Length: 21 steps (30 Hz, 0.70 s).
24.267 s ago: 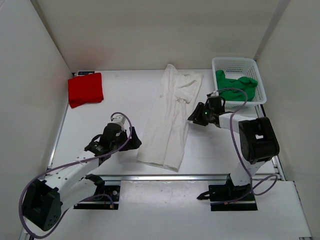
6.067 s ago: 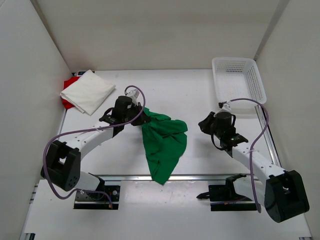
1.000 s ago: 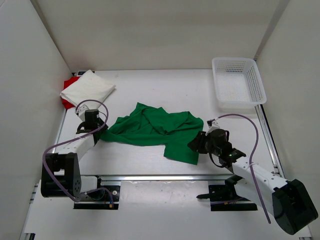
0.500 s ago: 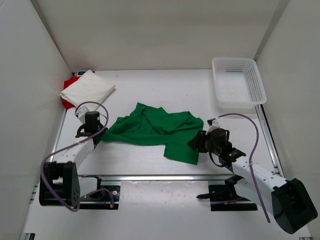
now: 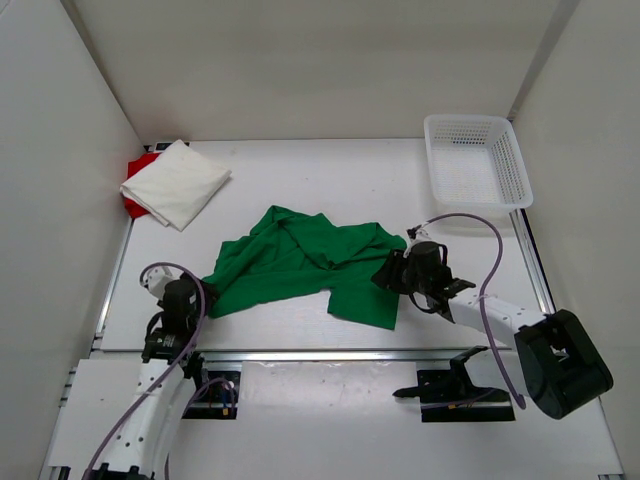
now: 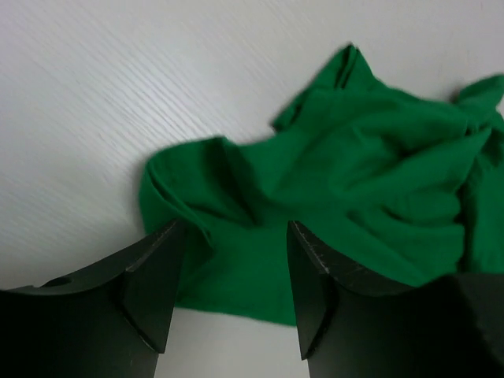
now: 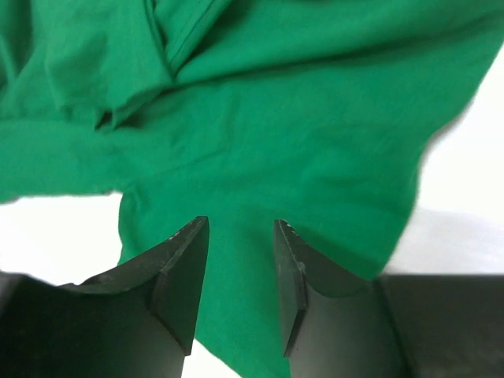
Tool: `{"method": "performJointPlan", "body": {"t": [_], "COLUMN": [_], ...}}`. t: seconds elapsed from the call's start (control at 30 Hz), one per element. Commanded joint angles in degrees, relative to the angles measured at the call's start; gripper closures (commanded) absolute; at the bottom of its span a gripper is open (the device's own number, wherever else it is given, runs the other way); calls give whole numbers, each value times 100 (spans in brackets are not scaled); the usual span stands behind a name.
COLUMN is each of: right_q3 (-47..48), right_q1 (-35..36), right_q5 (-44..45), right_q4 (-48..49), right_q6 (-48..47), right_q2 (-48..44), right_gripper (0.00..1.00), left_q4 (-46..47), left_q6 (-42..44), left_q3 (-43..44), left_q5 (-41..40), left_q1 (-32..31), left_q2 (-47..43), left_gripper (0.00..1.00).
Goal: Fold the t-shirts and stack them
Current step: Flatten out the tshirt
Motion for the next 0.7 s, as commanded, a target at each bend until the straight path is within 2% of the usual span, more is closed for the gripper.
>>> {"method": "performJointPlan", "body": {"t": [0.0,0.1,0.13,0.17,0.2,0.37,0.47,0.57,0.6,0.67], "right_q3": [374,664,743,735,753,612,744,823,858,884], "right_q1": [-145,-294,-373,-418,-462,-471,-629,-944,-1041,-1112], "right_q5": [273,186,168,133,115,588,660,634,625,634], "right_q4": [293,250,276,294,320,189,110,92,118,118], "right_q6": [-147,-173,-191,-173,-182,-261,-296,-279,-340,-331], "right_q2": [188,565,601,671,698,505,654,909,996,1128], "right_gripper": [63,63,63,63,63,61,61,59,58,58], "left_q4": [-433,-286,-171,-22,23,480,428,480,567,665], "left_q6": [-469,-234,-154,-14,92,611,761,963,998,1121], "left_q3": [18,158,193,333,491,1045,1397,1591,1591,1573], "left_q5": [-225,-123,26,54,80,-646,-1087,-590,-422,-394], "left_q1": [-590,-408,-198,-196,-187,-599,-706,-496,-495,-695], "left_q2": [-295,-192,1,220,379,1635,1656,1663,1864,2390], "left_gripper": [35,37,33,27,25,15,12,5,1,1]}}
